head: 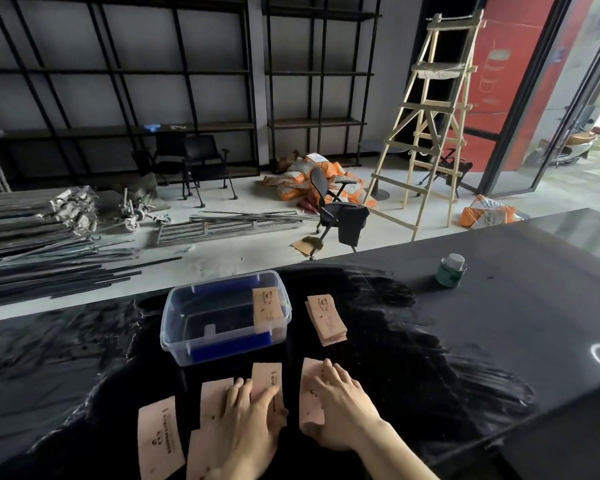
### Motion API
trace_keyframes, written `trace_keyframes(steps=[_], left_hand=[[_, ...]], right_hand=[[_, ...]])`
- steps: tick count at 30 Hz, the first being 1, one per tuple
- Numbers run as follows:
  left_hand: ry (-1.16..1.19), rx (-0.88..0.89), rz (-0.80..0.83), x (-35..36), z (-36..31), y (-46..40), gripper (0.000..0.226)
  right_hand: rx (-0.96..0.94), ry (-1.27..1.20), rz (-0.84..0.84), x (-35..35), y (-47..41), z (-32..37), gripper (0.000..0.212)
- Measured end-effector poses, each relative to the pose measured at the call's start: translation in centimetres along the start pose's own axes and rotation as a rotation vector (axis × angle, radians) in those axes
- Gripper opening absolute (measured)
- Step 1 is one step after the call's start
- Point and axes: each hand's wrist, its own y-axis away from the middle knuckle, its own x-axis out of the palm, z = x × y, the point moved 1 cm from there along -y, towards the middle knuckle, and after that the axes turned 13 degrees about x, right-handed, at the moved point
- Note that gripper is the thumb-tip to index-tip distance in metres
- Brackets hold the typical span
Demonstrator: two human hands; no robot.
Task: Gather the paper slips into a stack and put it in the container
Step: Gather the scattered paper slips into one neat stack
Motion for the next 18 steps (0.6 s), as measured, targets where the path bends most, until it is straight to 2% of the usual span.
trace_keyframes(steps=[3,6,8,12,18], left_hand=[[0.018,-0.043,-0.082,0.0,-0.7,-0.5,0.037],[0.021,-0.091,-0.139,-0.3,-1.4,-1.0,0.027],[0.045,-0.143,-0.14,-0.5,-1.6,-1.4,0.03],[0.098,-0.192,-0.183,-0.8,-1.5,-2.0,0.05],[0.269,-0.122,-0.284,-0.7,-1.5,-2.2,0.044]], right_hand=[[0.035,-0.014,-0.009,0.0,-0.2,0.3,0.081],[0.067,-0.026,-0.04,-0.2,-0.6,0.6,0.08],[0.066,-0.036,-0.06,-0.4,-1.0,0.5,0.085],[0.067,-0.037,-0.061,-0.8,-1.8,0.3,0.1],[0.087,-0.106,-0.096,-1.3,-2.2,0.2,0.114]])
